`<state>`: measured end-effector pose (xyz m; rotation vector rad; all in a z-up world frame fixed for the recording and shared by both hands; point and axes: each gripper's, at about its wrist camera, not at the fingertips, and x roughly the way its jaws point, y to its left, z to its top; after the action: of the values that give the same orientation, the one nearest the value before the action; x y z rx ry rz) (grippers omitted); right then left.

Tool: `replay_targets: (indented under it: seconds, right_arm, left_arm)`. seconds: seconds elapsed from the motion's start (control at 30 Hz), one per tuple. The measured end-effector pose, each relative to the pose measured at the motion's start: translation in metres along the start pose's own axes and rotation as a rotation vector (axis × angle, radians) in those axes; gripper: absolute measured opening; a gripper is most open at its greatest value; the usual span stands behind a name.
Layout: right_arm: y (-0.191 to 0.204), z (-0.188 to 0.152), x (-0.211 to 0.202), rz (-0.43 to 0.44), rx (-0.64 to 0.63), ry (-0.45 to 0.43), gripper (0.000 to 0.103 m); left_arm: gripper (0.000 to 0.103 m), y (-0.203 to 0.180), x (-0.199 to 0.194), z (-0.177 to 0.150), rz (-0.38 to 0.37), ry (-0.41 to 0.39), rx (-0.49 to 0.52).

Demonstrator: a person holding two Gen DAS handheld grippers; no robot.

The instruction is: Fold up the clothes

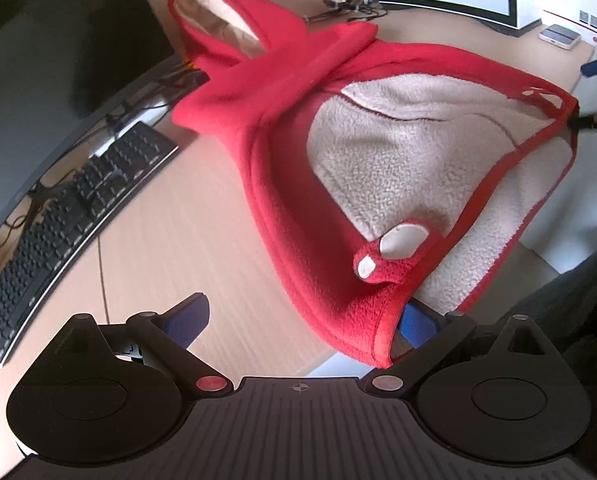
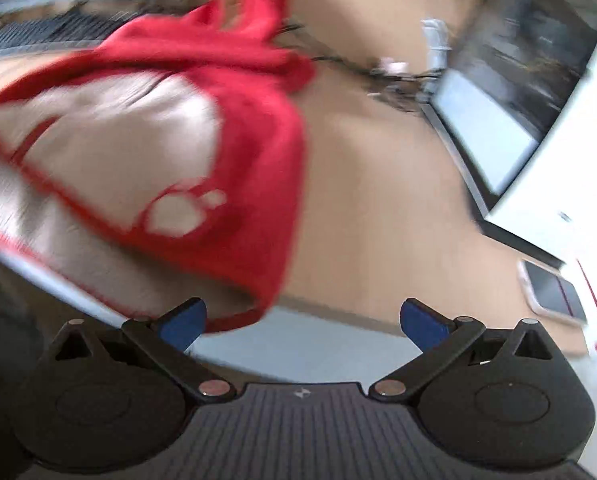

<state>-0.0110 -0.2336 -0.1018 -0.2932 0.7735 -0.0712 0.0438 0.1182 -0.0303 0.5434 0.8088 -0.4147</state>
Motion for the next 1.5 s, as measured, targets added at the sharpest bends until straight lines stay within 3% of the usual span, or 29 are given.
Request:
replay_targets:
  seconds: [0.13,0.27,0.33,0.4,0.5,0.6,0.73,0.83,0.9,1.03,1.2,1.5]
  right_arm:
    - [-0.016,0.016,-0.003,-0.109,0.031,-0.060,0.103]
    - [-0.062,0.065,-0.043,-0.016,0.169,-0.228,0.103]
    - [-0.068,0.083,-0.056,-0.013,0.157,-0.291,0.103]
    - [-0.059,0.087,-0.052,-0.050,0.057,-0.275,0.103]
    - [-0.047,0.073,-0.032,-0.042,-0.063,-0.145,0.103]
    - [-0.050,0.057,-0.024,0.013,-0.038,-0.040,0.103]
    - [-0.059,0.047,-0.034,0.068,0.006,0.022,0.103]
    - [-0.071,0.057,-0.048,0.079,0.015,0.006,0.103]
    - [-0.076,0.071,-0.058,0.079,0.027,-0.038,0.103]
    - [-0.088,0.113,-0.055,0.083,0.069,-0.127,0.103]
    - [-0.088,0.151,-0.032,0.049,0.030,-0.179,0.103]
    - [-0.101,0.196,0.023,0.047,0.064,-0.213,0.103]
  left_arm:
    - [0.101,0.012,-0.005,0.000,0.055,-0.017,-0.024]
    - [0.101,0.039,-0.027,0.017,0.090,-0.078,-0.057]
    - [0.101,0.049,-0.033,0.022,0.103,-0.094,-0.082]
    - [0.101,0.056,-0.035,0.023,0.104,-0.089,-0.111]
    - [0.102,0.066,-0.029,0.019,0.064,-0.039,-0.154]
    - [0.102,0.067,-0.025,0.015,0.008,0.014,-0.165]
    - [0.102,0.071,-0.032,0.007,-0.072,0.045,-0.190]
    - [0.102,0.085,-0.041,0.012,-0.145,0.026,-0.245]
    - [0.102,0.097,-0.044,0.025,-0.149,-0.006,-0.269]
    - [0.102,0.120,-0.039,0.057,-0.109,-0.068,-0.277]
    - [0.102,0.136,-0.026,0.092,-0.038,-0.111,-0.250]
    - [0.103,0.145,0.015,0.130,0.028,-0.092,-0.279]
